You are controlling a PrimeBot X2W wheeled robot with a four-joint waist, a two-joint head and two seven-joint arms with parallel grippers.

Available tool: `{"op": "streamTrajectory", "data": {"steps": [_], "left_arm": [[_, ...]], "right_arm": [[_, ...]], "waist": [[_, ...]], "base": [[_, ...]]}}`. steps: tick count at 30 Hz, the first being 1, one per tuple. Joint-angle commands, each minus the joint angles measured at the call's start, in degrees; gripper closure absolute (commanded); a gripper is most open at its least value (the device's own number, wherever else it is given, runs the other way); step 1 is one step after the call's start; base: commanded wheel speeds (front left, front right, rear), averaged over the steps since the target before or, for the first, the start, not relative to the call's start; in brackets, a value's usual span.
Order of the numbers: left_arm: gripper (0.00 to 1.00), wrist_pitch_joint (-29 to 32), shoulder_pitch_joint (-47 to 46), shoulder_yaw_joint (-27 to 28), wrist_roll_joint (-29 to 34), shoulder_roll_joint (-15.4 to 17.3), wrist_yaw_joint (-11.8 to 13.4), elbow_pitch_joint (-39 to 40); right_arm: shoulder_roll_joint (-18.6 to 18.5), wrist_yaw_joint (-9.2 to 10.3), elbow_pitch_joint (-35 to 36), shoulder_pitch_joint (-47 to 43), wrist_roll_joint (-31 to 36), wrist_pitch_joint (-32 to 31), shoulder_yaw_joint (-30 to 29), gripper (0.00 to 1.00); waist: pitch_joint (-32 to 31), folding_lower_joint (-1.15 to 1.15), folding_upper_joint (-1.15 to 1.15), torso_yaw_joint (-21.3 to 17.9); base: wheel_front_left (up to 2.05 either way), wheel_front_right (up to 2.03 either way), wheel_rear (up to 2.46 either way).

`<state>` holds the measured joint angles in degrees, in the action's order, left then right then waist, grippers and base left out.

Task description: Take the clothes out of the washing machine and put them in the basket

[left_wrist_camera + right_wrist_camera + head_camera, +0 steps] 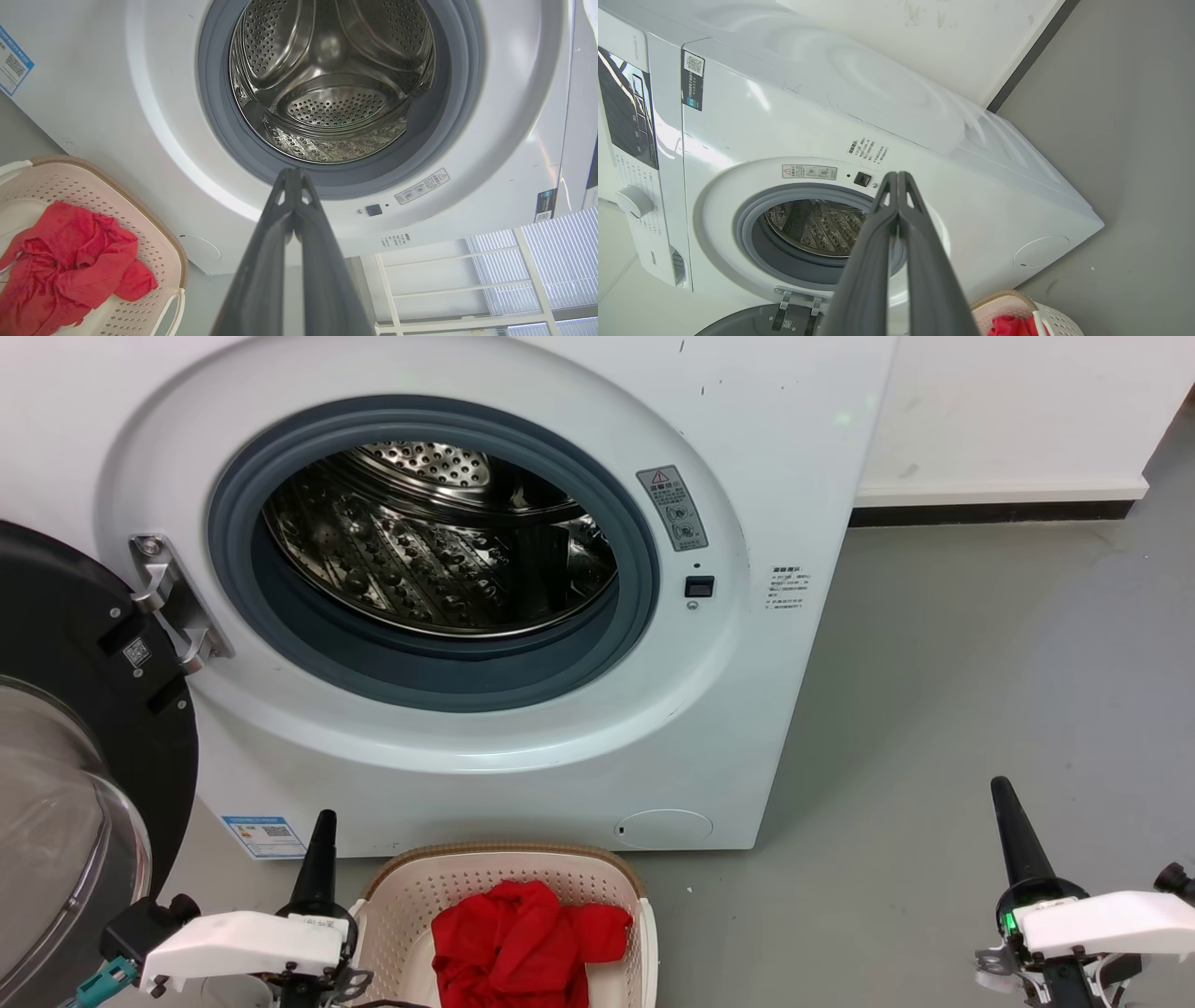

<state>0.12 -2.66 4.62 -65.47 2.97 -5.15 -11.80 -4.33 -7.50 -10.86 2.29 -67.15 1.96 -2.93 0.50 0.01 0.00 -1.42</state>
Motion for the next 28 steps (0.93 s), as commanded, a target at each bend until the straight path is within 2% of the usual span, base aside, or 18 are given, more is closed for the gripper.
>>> {"op": "streamTrajectory", "data": {"steps": [1,28], "left_arm": [[1.0,0.3,-1.1,0.4,-1.3,0.0,-0.4,0.1],[1.0,3.9,-2.9,1.3,-15.8,-0.1,-1.5,-1.2]], "right_arm": [[-0.4,0.0,0.2,1.3,-1.5,-0.4,-0.2,1.0],[-0.2,0.01,-1.7,3.0,-15.9,-4.1,-1.0,1.0]], "waist": [[0.0,0.0,0.0,0.0],[-0.2,0.0,0.0,0.7]], "base": [[0.0,0.0,0.0],[0.0,0.0,0.0]]}}
